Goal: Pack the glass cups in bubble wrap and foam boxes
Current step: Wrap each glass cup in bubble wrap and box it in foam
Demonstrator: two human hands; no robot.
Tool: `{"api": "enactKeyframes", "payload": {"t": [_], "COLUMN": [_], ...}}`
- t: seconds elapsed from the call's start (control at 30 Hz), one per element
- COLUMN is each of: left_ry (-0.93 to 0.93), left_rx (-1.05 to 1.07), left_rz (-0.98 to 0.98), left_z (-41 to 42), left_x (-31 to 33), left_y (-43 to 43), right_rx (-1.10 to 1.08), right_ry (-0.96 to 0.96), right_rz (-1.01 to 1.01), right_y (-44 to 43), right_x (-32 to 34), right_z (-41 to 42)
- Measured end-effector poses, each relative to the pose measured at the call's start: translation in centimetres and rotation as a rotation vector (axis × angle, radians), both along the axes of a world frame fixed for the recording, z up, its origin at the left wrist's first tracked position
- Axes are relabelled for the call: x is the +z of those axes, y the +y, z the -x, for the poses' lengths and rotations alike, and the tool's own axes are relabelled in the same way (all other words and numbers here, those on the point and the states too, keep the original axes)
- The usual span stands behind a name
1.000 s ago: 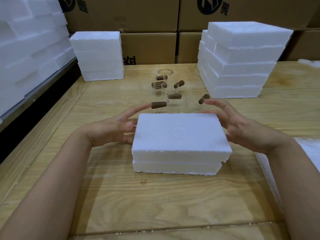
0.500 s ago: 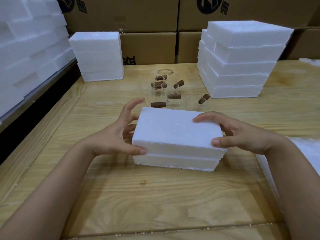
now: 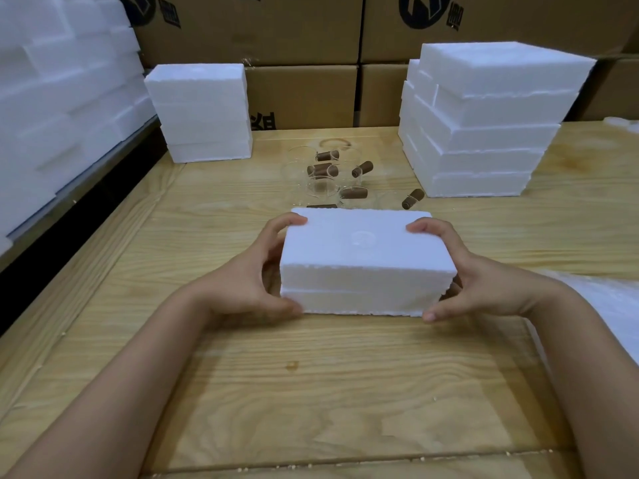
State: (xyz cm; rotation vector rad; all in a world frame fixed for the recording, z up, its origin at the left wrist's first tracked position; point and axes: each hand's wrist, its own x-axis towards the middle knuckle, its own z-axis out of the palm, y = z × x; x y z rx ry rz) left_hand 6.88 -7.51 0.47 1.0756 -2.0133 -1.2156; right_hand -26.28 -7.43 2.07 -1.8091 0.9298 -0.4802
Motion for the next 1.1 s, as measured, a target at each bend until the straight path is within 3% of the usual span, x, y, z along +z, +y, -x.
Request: {"api": "enactKeyframes", "payload": {"t": [0.3,0.57,0.8,1.1], "left_ry": [0.16,0.277,0.358,0.329], "left_rx": [-0.006,0.015,0.045,-0.026], "left_rz": [-0.084,-0.206,-0.266,-0.207], "left_z": [-0.3,-0.7,-0.6,-0.5], "left_x": [0.7,1.5,1.9,2.8], "left_y": [-0.8,-1.3,-1.1,-0.7], "right_rx": [-0.083,-0.193,-0.287,-0.326], "right_ry": [-0.11,-0.341,-0.361,-0.449], "right_rz": [0.061,-0.114,-0.117,0.061], "right_y": [-0.4,-0.7,-0.6,-0.4], "right_x": [-0.1,0.8,1.3,1.5], "right_z": [-0.2,-1.7,-2.5,-2.7]}}
